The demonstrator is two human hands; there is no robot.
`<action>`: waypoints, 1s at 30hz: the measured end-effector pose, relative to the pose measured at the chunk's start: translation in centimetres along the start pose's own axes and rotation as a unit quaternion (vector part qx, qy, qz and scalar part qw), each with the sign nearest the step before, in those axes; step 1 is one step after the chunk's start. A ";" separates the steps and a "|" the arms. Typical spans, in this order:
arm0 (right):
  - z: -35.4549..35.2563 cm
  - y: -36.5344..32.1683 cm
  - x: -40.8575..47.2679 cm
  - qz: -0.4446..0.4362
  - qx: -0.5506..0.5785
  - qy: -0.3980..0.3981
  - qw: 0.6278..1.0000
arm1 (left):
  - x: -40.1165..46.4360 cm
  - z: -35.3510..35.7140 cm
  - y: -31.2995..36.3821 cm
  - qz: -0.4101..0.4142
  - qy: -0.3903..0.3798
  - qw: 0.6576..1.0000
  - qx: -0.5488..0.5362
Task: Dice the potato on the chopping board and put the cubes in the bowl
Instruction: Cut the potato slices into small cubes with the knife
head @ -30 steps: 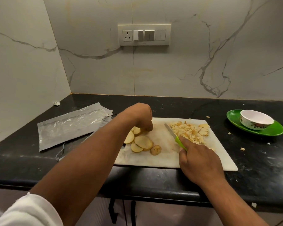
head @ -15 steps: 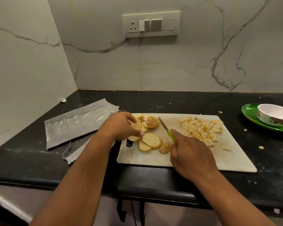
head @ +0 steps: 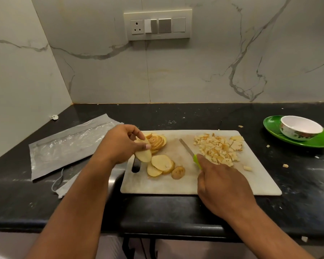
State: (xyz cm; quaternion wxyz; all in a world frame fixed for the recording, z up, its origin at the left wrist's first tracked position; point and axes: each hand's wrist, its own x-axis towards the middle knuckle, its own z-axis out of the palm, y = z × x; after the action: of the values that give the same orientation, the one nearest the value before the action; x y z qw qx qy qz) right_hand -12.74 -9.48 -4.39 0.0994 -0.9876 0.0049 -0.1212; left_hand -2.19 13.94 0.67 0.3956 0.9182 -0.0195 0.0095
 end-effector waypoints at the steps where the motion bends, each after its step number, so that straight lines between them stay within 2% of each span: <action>1: -0.1 0.4 -0.3 0.011 -0.018 0.002 1.000 | -0.1 0.0 0.6 0.022 0.014 0.999 -0.026; 5: -0.2 1.3 -1.6 0.038 -0.087 0.021 0.995 | 0.5 1.5 3.9 0.089 0.012 0.990 -0.107; 8: -0.2 0.9 -3.0 0.053 -0.082 0.027 0.995 | 2.0 4.2 6.2 0.106 -0.045 0.993 -0.025; 11: -1.0 -0.3 -4.4 0.069 -0.058 0.005 0.996 | 3.7 6.3 7.4 0.105 -0.073 0.992 0.009; 16: -1.2 -3.2 -5.3 0.102 0.003 -0.136 0.986 | 4.4 7.6 6.9 0.108 -0.080 0.987 0.090; 19: -0.4 -5.1 -5.6 0.094 -0.003 -0.207 0.974 | 4.6 7.6 6.4 0.133 -0.077 0.980 0.127; 26: -1.1 -5.5 -5.4 0.090 -0.001 -0.170 0.981 | 5.1 6.5 5.8 0.180 -0.118 0.956 0.201; 30: -2.3 -3.3 -3.8 0.104 -0.005 -0.050 0.993 | 5.3 5.7 4.9 0.190 -0.139 0.945 0.227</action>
State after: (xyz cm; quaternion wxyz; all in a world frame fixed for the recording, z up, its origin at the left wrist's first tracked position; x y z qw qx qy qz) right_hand -17.02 -6.57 -2.40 0.1068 -0.9870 0.1033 -0.0607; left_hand 2.85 6.32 0.47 0.1605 0.9552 -0.2457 -0.0386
